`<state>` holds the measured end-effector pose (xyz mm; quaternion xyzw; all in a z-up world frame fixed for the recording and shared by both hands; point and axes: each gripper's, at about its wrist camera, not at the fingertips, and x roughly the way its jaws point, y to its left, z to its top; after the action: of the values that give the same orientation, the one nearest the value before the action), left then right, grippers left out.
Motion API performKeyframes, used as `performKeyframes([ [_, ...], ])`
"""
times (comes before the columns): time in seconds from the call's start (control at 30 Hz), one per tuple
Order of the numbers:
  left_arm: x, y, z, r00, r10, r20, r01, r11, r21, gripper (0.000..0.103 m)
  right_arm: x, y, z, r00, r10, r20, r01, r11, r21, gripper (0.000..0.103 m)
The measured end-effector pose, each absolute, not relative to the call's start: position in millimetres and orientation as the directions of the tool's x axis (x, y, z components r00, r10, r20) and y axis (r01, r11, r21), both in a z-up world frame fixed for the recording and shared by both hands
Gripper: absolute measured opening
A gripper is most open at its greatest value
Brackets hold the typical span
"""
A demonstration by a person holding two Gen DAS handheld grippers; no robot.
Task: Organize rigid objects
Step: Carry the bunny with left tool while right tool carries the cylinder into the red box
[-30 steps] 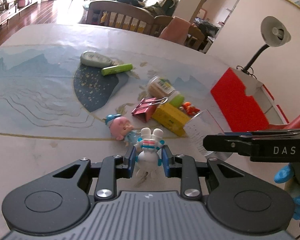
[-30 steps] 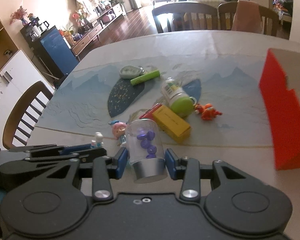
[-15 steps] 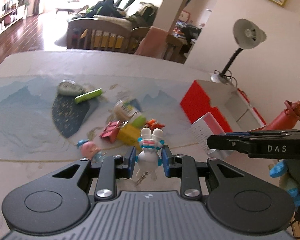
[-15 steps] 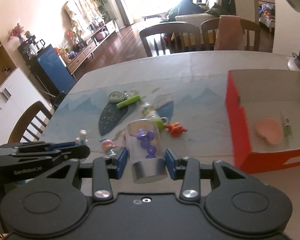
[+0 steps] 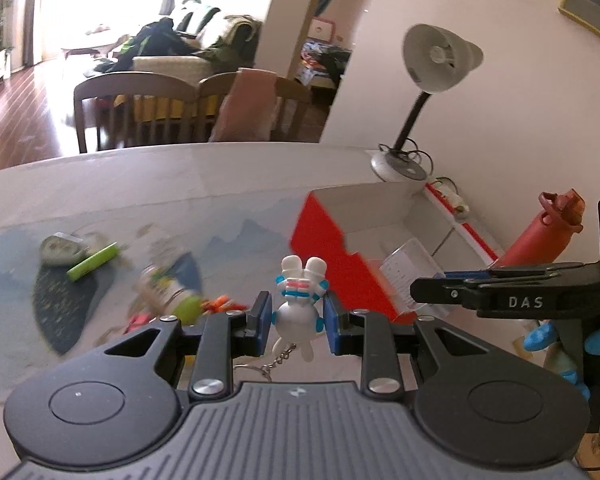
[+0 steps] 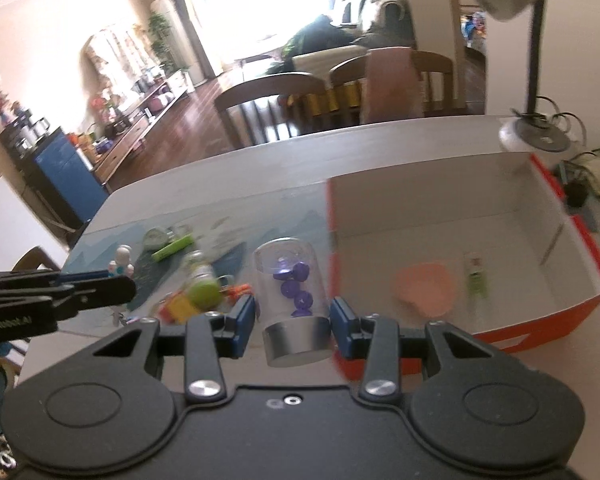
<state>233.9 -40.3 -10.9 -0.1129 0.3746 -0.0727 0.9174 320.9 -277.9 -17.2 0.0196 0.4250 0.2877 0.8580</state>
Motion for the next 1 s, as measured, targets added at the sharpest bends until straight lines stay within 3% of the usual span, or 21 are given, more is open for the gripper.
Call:
performKeyframes([
  [0.6, 353.0, -155.0, -4.7, 0.663, -0.256, -0.703, 0.163, 0.966, -0.199, 0.027, 406.1, -373.3, -41.0, 0.549, 0.391, -0.739, -0.361, 0.908, 0.213, 0.04],
  [1.0, 440.8, -205.7, -49.9, 0.592, -0.204, -0.78, 0.179, 0.977, -0.12, 0.027, 441.8, -390.5, -76.2, 0.508, 0.34, -0.791, -0.357, 0.919, 0.166, 0.04],
])
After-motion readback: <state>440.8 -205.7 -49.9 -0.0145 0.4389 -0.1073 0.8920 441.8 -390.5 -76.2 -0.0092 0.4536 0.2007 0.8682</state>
